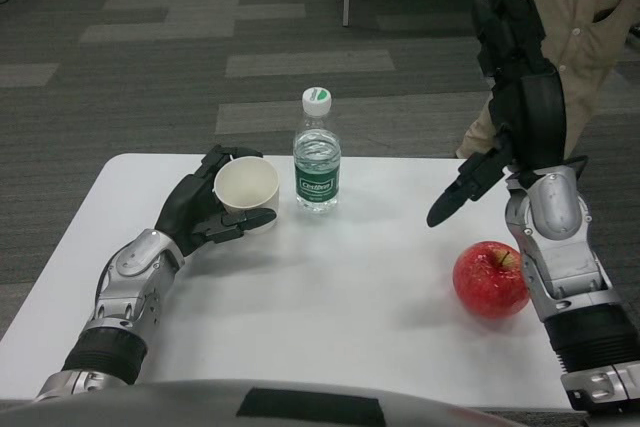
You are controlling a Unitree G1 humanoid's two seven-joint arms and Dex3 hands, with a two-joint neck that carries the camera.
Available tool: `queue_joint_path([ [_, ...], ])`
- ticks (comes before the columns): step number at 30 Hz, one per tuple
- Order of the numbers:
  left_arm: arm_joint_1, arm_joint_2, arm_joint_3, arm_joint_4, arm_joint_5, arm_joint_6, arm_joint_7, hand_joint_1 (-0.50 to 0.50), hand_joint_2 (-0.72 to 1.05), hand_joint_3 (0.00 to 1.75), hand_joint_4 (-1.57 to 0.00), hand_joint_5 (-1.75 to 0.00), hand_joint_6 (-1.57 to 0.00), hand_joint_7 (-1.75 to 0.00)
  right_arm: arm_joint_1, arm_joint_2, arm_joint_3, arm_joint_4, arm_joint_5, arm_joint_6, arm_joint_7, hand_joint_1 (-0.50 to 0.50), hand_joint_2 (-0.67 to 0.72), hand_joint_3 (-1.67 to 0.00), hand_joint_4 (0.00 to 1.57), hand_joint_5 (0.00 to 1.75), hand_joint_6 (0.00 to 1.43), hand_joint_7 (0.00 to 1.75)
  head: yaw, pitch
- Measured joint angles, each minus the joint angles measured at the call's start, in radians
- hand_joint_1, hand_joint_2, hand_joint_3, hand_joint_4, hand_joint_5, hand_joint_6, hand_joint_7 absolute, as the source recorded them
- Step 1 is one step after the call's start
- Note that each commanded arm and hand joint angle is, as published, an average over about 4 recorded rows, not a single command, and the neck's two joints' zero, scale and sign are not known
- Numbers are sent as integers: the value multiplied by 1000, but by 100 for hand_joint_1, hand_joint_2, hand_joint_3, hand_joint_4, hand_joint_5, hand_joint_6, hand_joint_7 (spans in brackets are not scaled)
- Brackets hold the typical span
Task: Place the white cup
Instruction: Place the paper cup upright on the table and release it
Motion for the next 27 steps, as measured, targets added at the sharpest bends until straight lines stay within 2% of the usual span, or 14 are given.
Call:
queue_joint_path([
  [6, 6, 0, 0, 1, -3, -9, 0, -23, 105, 9, 0, -92, 0, -145, 1, 0, 0, -3, 0, 0, 0, -17, 72, 0, 0, 0, 0, 7, 6, 2],
  [10, 13, 0, 0, 1, -8, -15, 0, -26, 105, 9, 0, -92, 0, -140, 7, 0, 0, -10, 0, 0, 0, -17, 72, 0, 0, 0, 0, 7, 8, 3],
  [14, 18, 0, 0, 0, -10, -23, 0, -28, 91, 9, 0, -92, 0, -129, 11, 0, 0, -17, 0, 0, 0, -17, 72, 0, 0, 0, 0, 7, 8, 2],
  [18, 22, 0, 0, 0, -10, -24, 0, -30, 96, 9, 0, -92, 0, -119, 13, 0, 0, -18, 0, 0, 0, -17, 72, 0, 0, 0, 0, 7, 11, 4],
  [22, 28, 0, 0, 1, -9, -24, 0, -37, 105, 9, 0, -92, 0, -112, 13, 0, 0, -18, 0, 0, 0, -17, 72, 0, 0, 0, 0, 7, 12, 1],
  [27, 31, 0, 0, 5, -8, -24, 0, -48, 105, 9, 0, -92, 0, -112, 13, 0, 0, -18, 0, 0, 0, -17, 72, 0, 0, 0, 0, 7, 12, -3],
])
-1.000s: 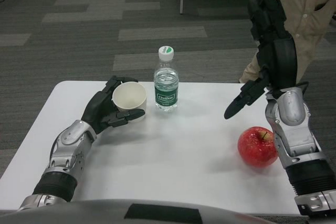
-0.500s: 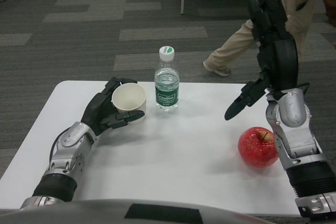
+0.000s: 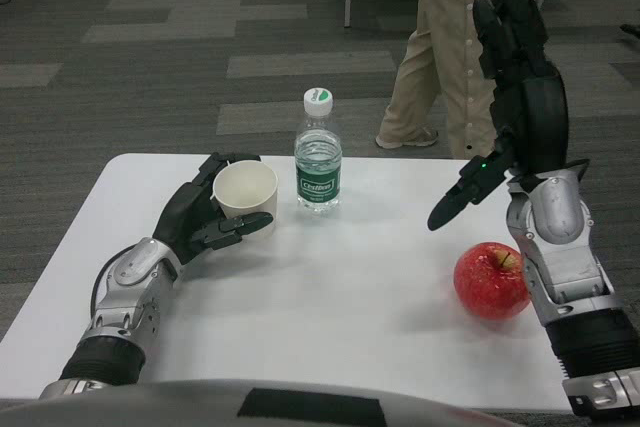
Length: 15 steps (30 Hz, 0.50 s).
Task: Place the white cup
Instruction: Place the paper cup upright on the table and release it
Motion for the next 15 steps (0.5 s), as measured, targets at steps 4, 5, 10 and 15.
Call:
queue_joint_path([
  [4, 0, 0, 1, 8, 1, 0, 0, -50, 105, 9, 0, -92, 0, -112, 0, 0, 0, 0, 0, 0, 0, -17, 72, 0, 0, 0, 0, 7, -1, -4],
  [5, 0, 0, 2, 8, 2, 0, 0, -50, 105, 9, 0, -92, 0, -112, 0, 0, 0, 0, 0, 0, 0, -17, 72, 0, 0, 0, 0, 7, -1, -5],
  [10, 0, 0, 4, 9, 3, 0, 0, -50, 105, 9, 0, -98, 0, -112, 0, 0, 0, 0, 0, 0, 0, -16, 72, 0, 0, 0, 0, 7, 0, -8],
  [15, 0, 2, 5, 9, 5, 0, 0, -50, 105, 9, 0, -103, 0, -112, 0, 1, 0, 0, 0, 0, 0, -15, 72, 0, 0, 0, 0, 7, 3, -15],
])
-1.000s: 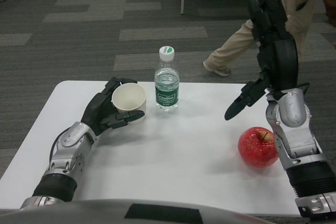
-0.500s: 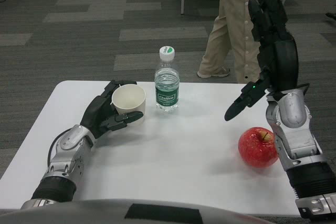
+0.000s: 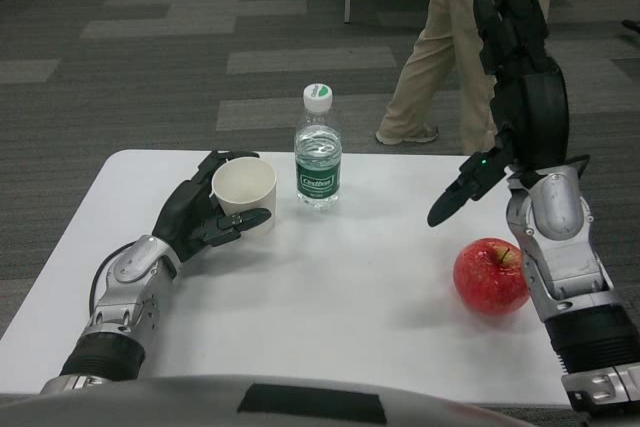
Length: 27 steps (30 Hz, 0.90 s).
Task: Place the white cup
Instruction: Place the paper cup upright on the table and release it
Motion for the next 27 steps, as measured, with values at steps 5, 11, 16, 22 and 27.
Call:
queue_joint_path([
  [5, 0, 1, 2, 0, 8, 0, 0, -50, 56, 9, 0, -103, 0, -112, 0, 1, 0, 0, 0, 0, 0, -15, 72, 0, 0, 0, 0, 7, 2, -7],
  [11, 0, 4, 10, 0, 37, -3, -1, -50, -61, 9, 0, -103, 0, -106, 0, 2, 0, 0, 0, 0, 0, -12, 72, 0, 0, 0, 0, 7, 3, -12],
  [16, 0, 5, 12, 0, 42, -3, -1, -50, -66, 9, 0, -103, 0, -105, 0, 3, 0, 0, 0, 0, 0, -12, 72, 0, 0, 0, 0, 7, 4, -15],
  [22, 0, 5, 13, 0, 44, -3, -2, -50, -72, 9, 0, -103, 0, -105, 0, 10, 0, 0, 0, 0, 0, -12, 72, 0, 0, 0, 0, 7, 5, -15],
  [27, 0, 5, 15, 0, 44, -3, -2, -50, -72, 9, 0, -103, 0, -105, 0, 11, 0, 0, 0, 0, 0, -12, 72, 0, 0, 0, 0, 7, 6, -13],
])
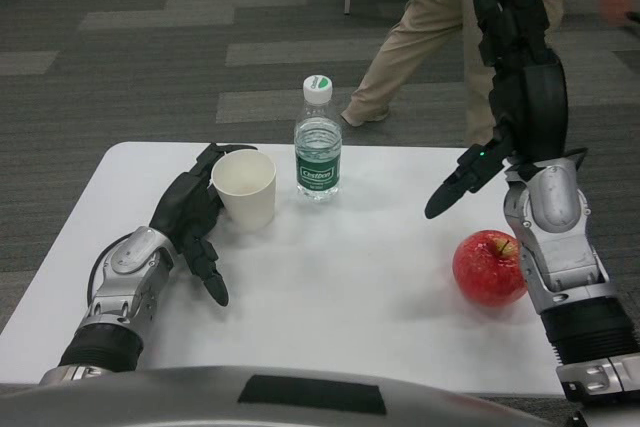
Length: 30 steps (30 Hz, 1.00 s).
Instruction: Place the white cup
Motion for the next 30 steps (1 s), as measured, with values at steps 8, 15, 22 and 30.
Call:
queue_joint_path([
  [8, 0, 0, 16, -3, 1, 1, 0, -50, -64, 9, 0, -113, 0, -105, 0, 0, 0, 0, 0, 0, 0, -12, 72, 0, 0, 0, 0, 7, 1, 5],
  [15, 2, -1, 48, -37, 2, 0, 3, -50, -64, 9, 0, -113, 0, -101, 0, 1, 0, 0, 0, 0, 0, -12, 72, 0, 0, 0, 0, 7, 3, 9],
  [22, 5, -3, 95, -82, 3, 0, 4, -50, -64, 9, 0, -123, 0, -98, 0, 2, 0, 0, 0, 0, 0, -12, 72, 0, 0, 0, 0, 7, 7, 22],
  [30, 30, 1, 220, -250, 1, 80, 8, -50, -64, 9, 0, -123, 0, -98, 2, 2, 0, -1, 0, 0, -2, -12, 72, 0, 0, 0, 0, 7, 8, 29],
])
